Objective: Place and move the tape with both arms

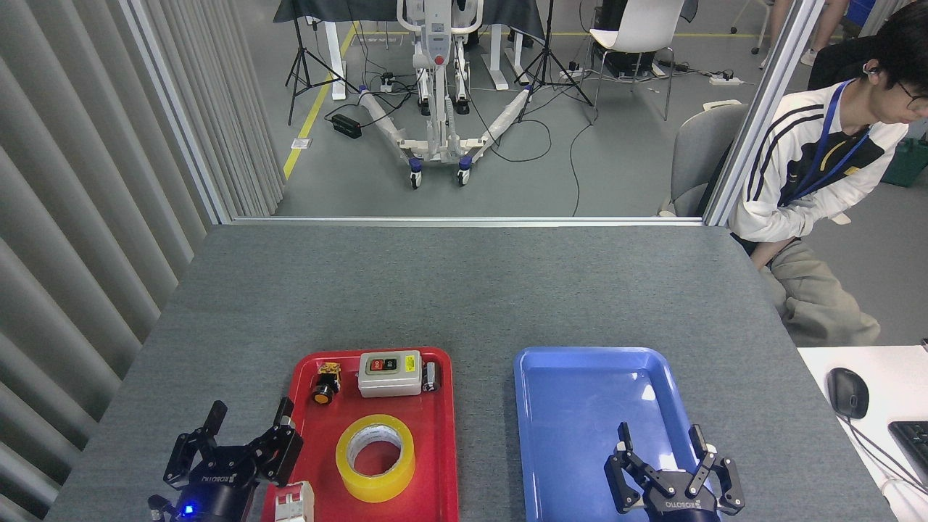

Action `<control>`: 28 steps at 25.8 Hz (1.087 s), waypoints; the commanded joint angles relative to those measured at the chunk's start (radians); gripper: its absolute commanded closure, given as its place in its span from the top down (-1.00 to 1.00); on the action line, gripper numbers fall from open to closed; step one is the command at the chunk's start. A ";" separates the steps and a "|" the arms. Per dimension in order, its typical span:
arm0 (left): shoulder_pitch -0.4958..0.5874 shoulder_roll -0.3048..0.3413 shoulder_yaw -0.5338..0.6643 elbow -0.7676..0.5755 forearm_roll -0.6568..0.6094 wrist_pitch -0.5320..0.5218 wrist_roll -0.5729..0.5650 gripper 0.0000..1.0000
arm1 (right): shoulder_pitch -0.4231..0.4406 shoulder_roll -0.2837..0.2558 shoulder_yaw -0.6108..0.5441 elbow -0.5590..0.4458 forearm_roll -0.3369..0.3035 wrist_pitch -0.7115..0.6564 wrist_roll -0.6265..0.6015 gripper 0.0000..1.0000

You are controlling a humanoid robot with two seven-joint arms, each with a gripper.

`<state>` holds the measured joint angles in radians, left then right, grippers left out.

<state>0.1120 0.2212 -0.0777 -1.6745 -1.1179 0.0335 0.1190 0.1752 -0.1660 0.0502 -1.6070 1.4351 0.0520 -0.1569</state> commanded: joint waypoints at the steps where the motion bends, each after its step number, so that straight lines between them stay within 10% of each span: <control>1: 0.000 -0.002 -0.001 -0.001 0.001 0.003 -0.001 0.99 | 0.003 0.003 0.000 -0.001 0.001 0.000 0.002 0.98; 28: -0.002 0.010 -0.001 0.002 0.007 0.011 -0.006 0.99 | 0.000 -0.003 -0.004 0.001 0.001 -0.046 -0.023 0.98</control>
<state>0.1104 0.2310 -0.0782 -1.6723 -1.1112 0.0460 0.1149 0.1778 -0.1697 0.0463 -1.6075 1.4359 0.0059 -0.1826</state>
